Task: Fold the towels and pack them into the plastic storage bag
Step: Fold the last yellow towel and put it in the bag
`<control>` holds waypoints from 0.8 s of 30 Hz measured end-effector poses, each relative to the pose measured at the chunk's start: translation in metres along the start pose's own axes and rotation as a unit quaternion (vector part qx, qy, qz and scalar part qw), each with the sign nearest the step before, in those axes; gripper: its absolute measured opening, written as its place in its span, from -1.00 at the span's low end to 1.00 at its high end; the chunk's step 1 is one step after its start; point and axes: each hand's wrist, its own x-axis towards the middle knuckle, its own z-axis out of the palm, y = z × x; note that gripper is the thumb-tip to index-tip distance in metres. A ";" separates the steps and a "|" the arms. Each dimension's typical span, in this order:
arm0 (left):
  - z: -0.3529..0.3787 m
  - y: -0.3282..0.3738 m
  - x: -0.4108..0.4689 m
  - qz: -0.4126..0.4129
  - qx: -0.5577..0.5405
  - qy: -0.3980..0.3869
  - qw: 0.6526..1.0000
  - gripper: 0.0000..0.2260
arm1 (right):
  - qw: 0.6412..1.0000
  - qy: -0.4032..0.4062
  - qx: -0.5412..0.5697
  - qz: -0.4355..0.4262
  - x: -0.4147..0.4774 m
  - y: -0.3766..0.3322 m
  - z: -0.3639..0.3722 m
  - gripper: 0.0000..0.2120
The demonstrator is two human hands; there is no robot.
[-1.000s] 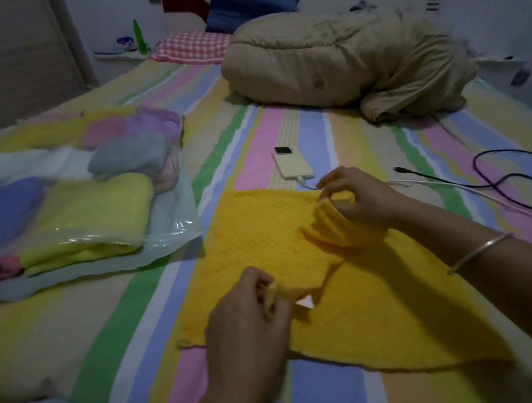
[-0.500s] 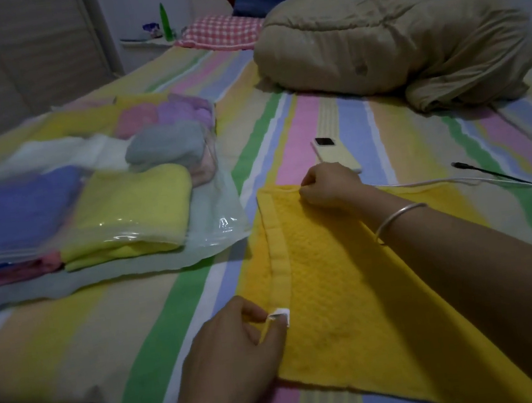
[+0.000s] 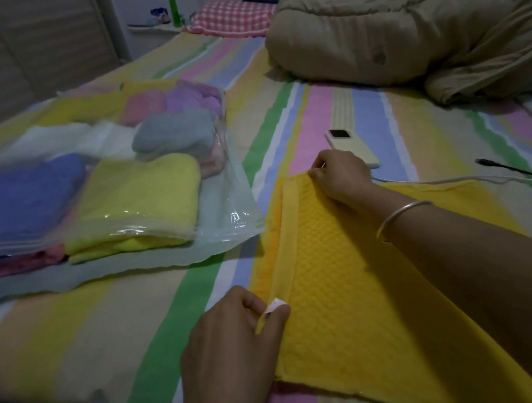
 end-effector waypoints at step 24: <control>0.048 0.074 0.061 0.325 0.141 0.045 0.934 -0.76 | 0.996 0.082 -0.027 -0.038 -0.045 0.135 -0.062 -0.82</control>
